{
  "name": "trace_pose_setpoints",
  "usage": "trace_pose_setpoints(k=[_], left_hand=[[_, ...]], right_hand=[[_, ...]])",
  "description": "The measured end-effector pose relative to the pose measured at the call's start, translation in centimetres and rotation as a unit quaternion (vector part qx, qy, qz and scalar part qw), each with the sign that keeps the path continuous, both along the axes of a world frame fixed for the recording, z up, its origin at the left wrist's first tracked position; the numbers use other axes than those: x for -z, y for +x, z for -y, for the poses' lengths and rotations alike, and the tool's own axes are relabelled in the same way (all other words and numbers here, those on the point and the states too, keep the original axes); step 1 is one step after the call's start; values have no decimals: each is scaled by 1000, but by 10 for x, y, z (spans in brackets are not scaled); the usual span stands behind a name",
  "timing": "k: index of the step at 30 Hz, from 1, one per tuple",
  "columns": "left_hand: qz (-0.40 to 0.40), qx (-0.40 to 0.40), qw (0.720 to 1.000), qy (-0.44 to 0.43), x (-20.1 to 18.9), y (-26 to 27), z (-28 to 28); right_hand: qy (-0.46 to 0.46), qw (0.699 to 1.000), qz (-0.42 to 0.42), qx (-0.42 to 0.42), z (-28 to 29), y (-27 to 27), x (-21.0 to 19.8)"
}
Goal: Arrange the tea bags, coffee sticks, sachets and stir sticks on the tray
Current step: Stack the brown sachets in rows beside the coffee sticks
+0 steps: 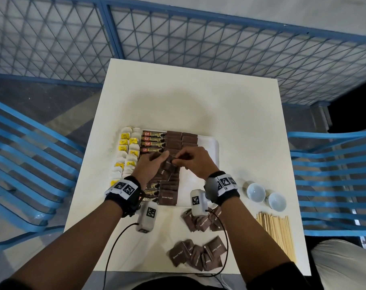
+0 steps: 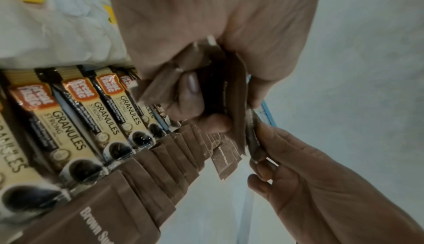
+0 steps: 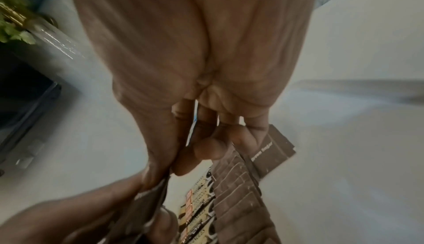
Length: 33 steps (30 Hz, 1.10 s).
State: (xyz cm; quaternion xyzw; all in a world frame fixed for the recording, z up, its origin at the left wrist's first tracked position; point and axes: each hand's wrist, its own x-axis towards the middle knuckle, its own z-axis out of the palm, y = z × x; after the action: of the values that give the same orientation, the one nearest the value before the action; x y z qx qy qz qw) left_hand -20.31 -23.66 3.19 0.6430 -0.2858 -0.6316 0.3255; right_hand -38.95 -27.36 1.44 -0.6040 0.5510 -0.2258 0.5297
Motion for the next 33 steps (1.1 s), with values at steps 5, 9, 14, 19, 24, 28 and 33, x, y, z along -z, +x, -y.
trace_pose_setpoints(k=[5, 9, 14, 19, 24, 28, 33], left_hand=[[-17, -21, 1000, 14, 3, -1, -5], [-26, 24, 999, -16, 2, 0, -15], [-18, 3, 999, -31, 8, -2, -19], [-7, -10, 999, -46, 6, -7, -20], [3, -4, 999, -38, 8, -9, -22], [7, -17, 1000, 4, 13, -7, -19], [-4, -18, 999, 45, 11, -2, -13]], right_hand=[[-17, 998, -30, 51, -1, -6, 2], [-23, 997, -39, 55, -3, -11, -2], [-26, 993, -25, 109, -6, -16, -2], [31, 993, 2, 113, -16, -15, 1], [44, 998, -9, 54, -23, -17, 6], [43, 993, -13, 109, -16, -25, 8], [28, 969, -144, 198, -9, -36, 26]])
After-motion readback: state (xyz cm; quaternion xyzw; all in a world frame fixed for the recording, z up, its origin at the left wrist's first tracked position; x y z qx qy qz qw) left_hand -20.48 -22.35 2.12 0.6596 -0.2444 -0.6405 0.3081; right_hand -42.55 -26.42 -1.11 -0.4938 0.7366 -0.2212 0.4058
